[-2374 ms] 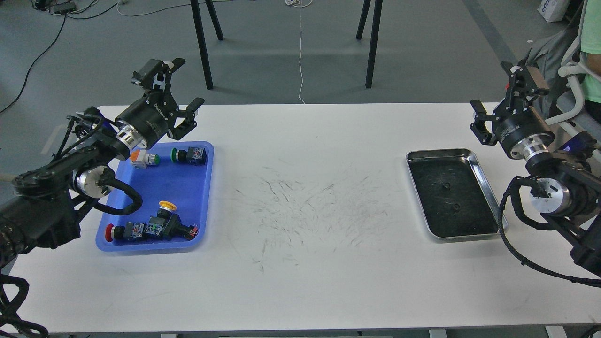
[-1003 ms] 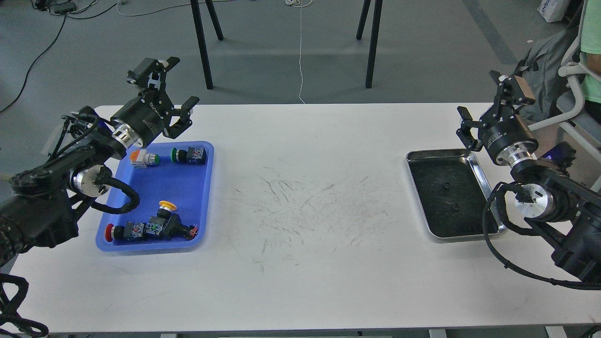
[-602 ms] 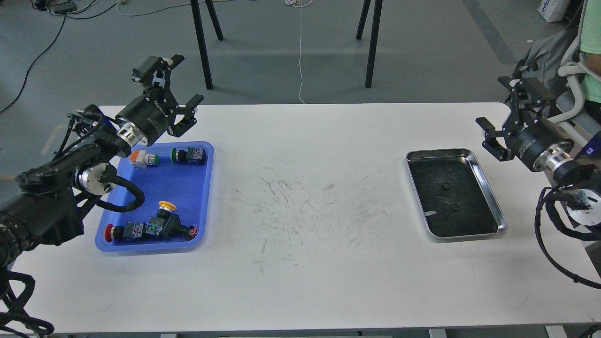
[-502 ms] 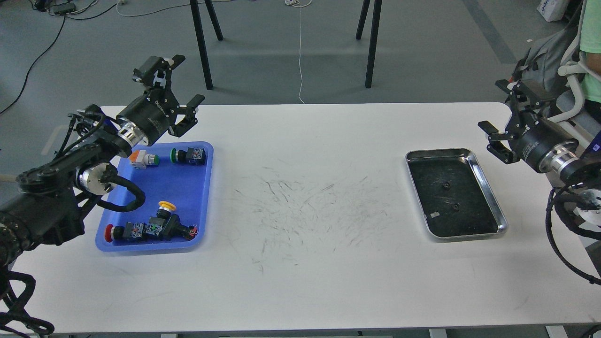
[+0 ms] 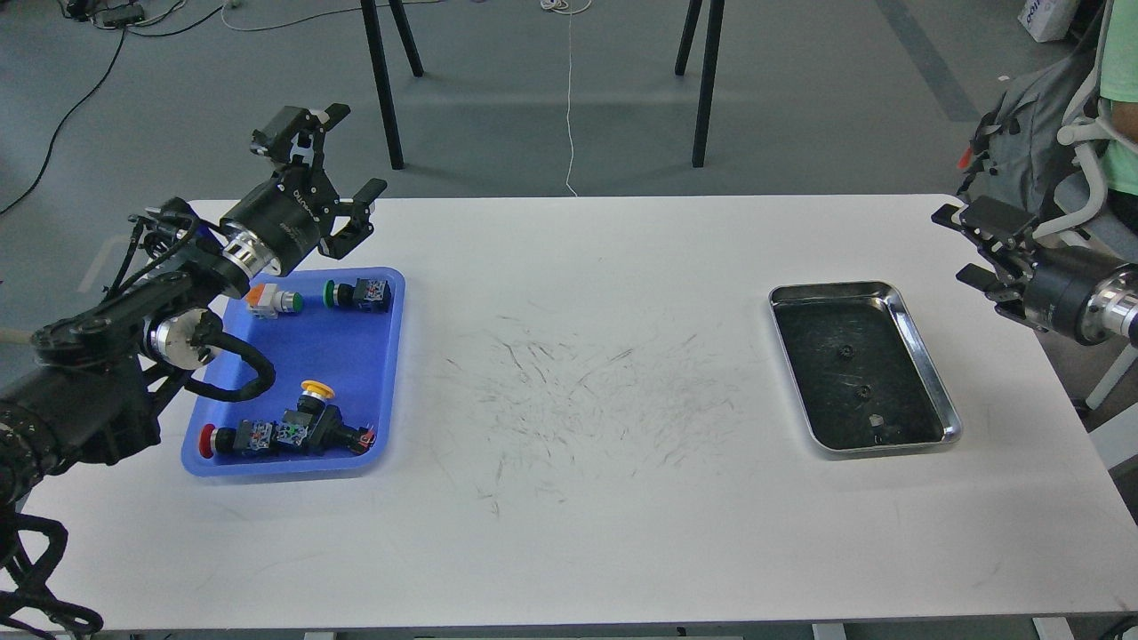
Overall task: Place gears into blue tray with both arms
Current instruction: 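Lower the right gripper into the dark metal tray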
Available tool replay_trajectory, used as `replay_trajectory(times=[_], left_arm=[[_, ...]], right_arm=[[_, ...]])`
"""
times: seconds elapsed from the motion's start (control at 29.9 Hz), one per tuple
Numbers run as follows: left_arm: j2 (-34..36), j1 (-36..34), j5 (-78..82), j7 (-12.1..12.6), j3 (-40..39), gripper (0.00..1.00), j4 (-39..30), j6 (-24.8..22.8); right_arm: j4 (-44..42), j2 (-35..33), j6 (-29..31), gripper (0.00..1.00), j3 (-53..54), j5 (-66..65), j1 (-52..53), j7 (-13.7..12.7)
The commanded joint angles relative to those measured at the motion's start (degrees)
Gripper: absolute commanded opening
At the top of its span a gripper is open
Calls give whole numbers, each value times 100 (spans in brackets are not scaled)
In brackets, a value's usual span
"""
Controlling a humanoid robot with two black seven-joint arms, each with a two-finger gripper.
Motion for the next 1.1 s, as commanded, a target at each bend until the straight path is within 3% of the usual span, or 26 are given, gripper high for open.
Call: replay_trajectory(times=[0.0,0.13,0.23,0.33,0.64,1.07], left_arm=[[9,1,0,0,-9,100,0,0],[9,1,0,0,-97,100,0,0],[9,18,0,0,-115,100,0,0],[9,27,0,0,-115,100,0,0],[9,45,0,0,-115,100,-9,0],[-18,80,0,0,-123,100,0,0]], right_arm=[[-59,159,-3,96,-22,-627,144,-447],[-32,300,32,91,-13,-1480,311,-1291],[-181,651,76,91,-118,-1981,347,-1644],[-401,897,102,90,-452,-2631,461,-1574],[-735,1443,146,93,-1428,-3669,707,-986],[-1350,2207,146,90,-1912,-3890,804,-950]])
